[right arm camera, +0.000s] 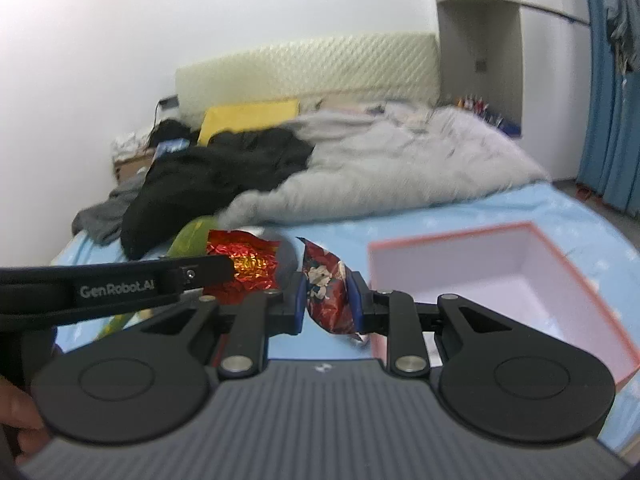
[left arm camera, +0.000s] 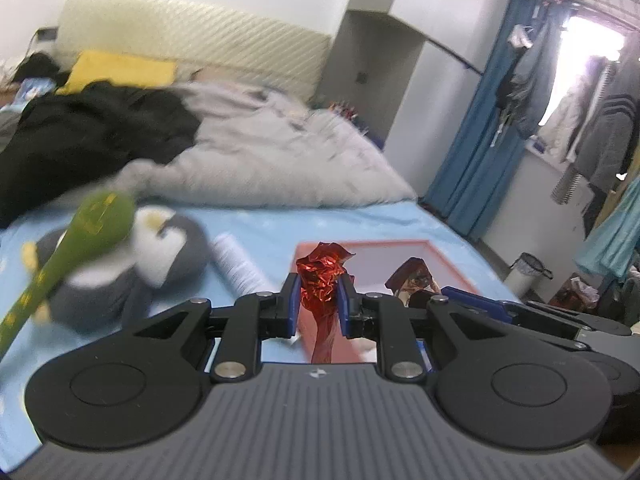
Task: Organize soft objects
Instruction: 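Carry the red candy packet and snack packet over the pink box with both tools, then open both tools to drop the two packets into the box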
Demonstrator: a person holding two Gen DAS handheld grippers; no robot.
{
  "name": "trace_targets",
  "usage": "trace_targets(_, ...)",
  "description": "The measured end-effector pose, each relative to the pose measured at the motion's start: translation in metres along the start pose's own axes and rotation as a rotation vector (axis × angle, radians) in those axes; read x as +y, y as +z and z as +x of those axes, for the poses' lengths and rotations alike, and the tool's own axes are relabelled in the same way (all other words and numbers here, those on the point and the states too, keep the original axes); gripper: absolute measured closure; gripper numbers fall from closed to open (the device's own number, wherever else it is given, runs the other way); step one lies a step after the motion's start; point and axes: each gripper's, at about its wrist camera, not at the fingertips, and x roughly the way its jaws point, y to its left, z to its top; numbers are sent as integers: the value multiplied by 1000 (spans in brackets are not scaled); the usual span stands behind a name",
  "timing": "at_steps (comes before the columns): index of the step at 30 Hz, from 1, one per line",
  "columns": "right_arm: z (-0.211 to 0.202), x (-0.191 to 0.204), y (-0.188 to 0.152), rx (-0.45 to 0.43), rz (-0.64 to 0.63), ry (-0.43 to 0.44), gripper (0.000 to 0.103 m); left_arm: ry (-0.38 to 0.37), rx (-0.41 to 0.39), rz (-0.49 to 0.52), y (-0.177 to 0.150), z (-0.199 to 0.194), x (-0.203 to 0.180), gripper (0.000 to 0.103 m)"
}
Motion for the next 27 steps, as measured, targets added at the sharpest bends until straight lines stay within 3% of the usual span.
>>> trace_targets(8, -12, -43, 25, -43, 32, -57, 77, -78, 18, 70, 30, 36, -56, 80)
trace_targets(18, 22, -122, 15, 103, 124, -122, 76, -90, 174, 144, 23, 141, -104, 80)
trace_targets(27, 68, -168, -35, 269, 216, -170, 76, -66, 349, 173, -16, 220, -114, 80)
